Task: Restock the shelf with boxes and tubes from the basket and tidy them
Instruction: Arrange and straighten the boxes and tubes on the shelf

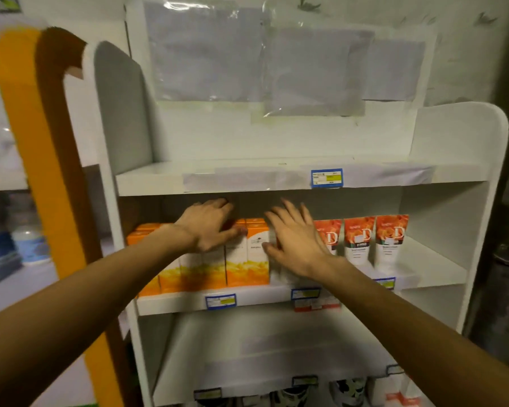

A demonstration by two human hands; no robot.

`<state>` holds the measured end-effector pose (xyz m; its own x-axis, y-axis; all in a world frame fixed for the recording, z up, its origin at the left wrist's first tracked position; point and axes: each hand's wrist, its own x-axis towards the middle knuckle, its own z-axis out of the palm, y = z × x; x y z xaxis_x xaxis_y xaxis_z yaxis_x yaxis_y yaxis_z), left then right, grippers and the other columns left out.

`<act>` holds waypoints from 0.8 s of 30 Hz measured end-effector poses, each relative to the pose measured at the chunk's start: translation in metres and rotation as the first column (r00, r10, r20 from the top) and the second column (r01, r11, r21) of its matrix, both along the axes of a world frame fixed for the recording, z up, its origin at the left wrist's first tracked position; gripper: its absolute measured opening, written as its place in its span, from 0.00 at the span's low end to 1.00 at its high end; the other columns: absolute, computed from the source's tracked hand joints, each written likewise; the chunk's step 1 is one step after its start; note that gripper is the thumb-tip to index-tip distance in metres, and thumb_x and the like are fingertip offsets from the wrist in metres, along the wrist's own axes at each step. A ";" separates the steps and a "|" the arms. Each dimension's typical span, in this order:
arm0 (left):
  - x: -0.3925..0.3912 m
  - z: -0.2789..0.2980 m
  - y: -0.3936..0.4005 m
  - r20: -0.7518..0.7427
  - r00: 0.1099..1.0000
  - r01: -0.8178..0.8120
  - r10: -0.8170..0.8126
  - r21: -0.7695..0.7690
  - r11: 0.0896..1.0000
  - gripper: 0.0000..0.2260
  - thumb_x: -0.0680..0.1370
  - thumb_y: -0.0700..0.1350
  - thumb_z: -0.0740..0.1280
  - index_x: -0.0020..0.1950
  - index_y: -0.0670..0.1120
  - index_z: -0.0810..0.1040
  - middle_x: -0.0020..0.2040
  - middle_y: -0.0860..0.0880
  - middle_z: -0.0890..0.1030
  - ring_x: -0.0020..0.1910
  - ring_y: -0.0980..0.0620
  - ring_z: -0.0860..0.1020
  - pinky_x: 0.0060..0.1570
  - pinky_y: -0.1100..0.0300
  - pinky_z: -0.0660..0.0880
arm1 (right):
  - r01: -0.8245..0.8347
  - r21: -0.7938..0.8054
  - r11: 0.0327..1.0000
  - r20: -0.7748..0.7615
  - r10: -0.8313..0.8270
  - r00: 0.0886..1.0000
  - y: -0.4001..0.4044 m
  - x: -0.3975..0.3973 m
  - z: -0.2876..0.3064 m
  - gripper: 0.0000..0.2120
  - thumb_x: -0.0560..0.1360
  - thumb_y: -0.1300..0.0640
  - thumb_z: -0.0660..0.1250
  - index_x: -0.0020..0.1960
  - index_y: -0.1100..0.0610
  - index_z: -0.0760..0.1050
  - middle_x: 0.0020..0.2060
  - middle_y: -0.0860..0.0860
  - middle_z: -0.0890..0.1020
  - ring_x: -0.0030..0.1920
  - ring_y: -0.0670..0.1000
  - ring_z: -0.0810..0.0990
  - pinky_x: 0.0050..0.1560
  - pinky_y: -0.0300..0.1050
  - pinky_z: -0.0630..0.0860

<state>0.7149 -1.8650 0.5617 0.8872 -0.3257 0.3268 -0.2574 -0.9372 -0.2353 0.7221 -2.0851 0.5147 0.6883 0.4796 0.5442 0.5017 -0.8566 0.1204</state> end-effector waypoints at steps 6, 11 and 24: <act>-0.020 -0.005 0.043 0.021 1.000 -0.016 0.016 -0.004 1.000 0.31 0.79 0.65 0.59 0.77 0.50 0.62 0.78 0.43 0.60 0.71 0.43 0.68 0.69 0.47 0.68 | 0.006 -0.047 0.999 -0.039 -0.008 0.999 0.038 -0.003 0.000 0.29 0.78 0.43 0.62 0.75 0.53 0.63 0.74 0.53 0.66 0.78 0.55 0.54 0.77 0.61 0.45; -0.031 -0.014 0.060 -0.013 1.000 0.021 -0.021 -0.005 1.000 0.27 0.80 0.62 0.60 0.77 0.53 0.63 0.79 0.46 0.58 0.73 0.44 0.67 0.69 0.48 0.69 | 0.023 0.031 0.999 -0.015 -0.022 1.000 0.049 -0.008 -0.003 0.23 0.80 0.47 0.61 0.73 0.52 0.66 0.70 0.51 0.72 0.73 0.53 0.65 0.76 0.57 0.52; -0.038 -0.025 0.062 -0.078 0.997 -0.029 0.028 -0.017 0.999 0.35 0.79 0.64 0.61 0.81 0.51 0.54 0.80 0.46 0.57 0.78 0.44 0.58 0.75 0.47 0.58 | 0.095 -0.009 0.995 -0.033 -0.095 0.995 0.061 -0.017 -0.005 0.31 0.80 0.45 0.59 0.78 0.56 0.56 0.76 0.54 0.63 0.77 0.56 0.57 0.77 0.58 0.54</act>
<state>0.6769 -1.8029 0.5363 0.9190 -0.2948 0.2618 -0.2477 -0.9483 -0.1983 0.7051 -2.0244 0.5099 0.7487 0.4149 0.5170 0.4217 -0.8999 0.1115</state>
